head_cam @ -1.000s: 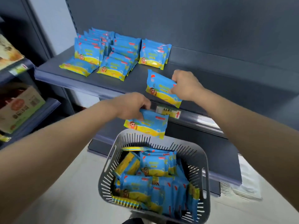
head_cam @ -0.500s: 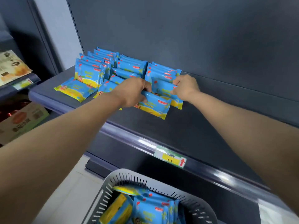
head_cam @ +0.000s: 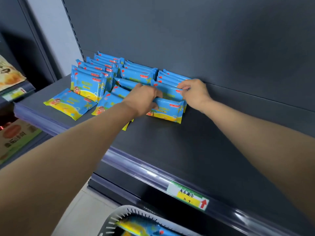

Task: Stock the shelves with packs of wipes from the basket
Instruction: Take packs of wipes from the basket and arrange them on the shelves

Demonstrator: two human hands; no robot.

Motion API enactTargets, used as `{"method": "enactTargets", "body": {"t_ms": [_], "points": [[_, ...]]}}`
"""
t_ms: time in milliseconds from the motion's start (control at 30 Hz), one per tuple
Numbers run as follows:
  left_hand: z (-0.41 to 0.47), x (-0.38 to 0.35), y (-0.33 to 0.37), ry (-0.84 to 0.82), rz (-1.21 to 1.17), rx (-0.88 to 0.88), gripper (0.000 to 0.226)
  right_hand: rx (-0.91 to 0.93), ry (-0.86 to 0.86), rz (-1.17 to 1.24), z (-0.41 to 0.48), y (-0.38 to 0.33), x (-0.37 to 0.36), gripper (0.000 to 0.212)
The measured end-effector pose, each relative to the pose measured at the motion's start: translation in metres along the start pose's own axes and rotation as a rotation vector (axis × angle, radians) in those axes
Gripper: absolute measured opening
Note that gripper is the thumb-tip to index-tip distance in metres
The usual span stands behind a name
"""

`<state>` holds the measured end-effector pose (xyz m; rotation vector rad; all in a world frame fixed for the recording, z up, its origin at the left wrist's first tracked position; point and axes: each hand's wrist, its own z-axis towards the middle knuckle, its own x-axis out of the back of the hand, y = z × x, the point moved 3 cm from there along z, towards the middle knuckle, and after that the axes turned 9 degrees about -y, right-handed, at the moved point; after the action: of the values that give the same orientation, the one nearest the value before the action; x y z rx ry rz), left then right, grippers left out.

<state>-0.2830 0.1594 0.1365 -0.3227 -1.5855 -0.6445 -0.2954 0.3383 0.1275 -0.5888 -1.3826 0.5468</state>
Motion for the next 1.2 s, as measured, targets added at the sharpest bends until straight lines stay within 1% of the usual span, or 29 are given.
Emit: {"method": "enactTargets", "body": {"t_ms": [67,100,233,367,533,700,767,900,1100,1200], "points": [[0.011,0.0,-0.002,-0.004,0.044,-0.012,0.03,-0.013,0.046,0.095,-0.003,0.004,0.007,0.032],[0.016,0.0,-0.002,-0.005,0.072,-0.012,0.032,-0.015,0.067,0.104,-0.005,0.005,0.01,0.034],[0.031,-0.002,-0.001,0.016,0.132,0.001,0.041,0.014,0.093,0.058,-0.019,0.0,0.019,0.033],[0.037,-0.007,0.001,0.062,0.183,0.007,0.046,0.079,0.072,-0.079,-0.044,-0.008,0.02,0.029],[0.03,-0.013,0.005,0.086,0.356,0.033,0.053,0.126,0.03,-0.251,-0.075,-0.021,0.018,0.029],[0.0,-0.007,0.002,0.153,0.33,0.036,0.066,0.171,0.037,-0.369,-0.102,-0.038,0.021,0.031],[-0.017,0.004,0.005,0.201,0.293,-0.006,0.061,0.196,0.034,-0.414,-0.114,-0.049,0.024,0.031],[-0.061,0.04,0.018,0.352,0.216,-0.086,0.05,0.24,0.067,-0.521,-0.138,-0.078,0.032,0.033],[-0.14,0.09,0.048,0.59,0.158,-0.21,0.04,0.314,0.197,-0.579,-0.187,-0.13,0.048,0.036],[-0.176,0.101,0.063,0.641,0.174,-0.28,0.039,0.385,0.273,-0.584,-0.219,-0.153,0.054,0.036]]}}
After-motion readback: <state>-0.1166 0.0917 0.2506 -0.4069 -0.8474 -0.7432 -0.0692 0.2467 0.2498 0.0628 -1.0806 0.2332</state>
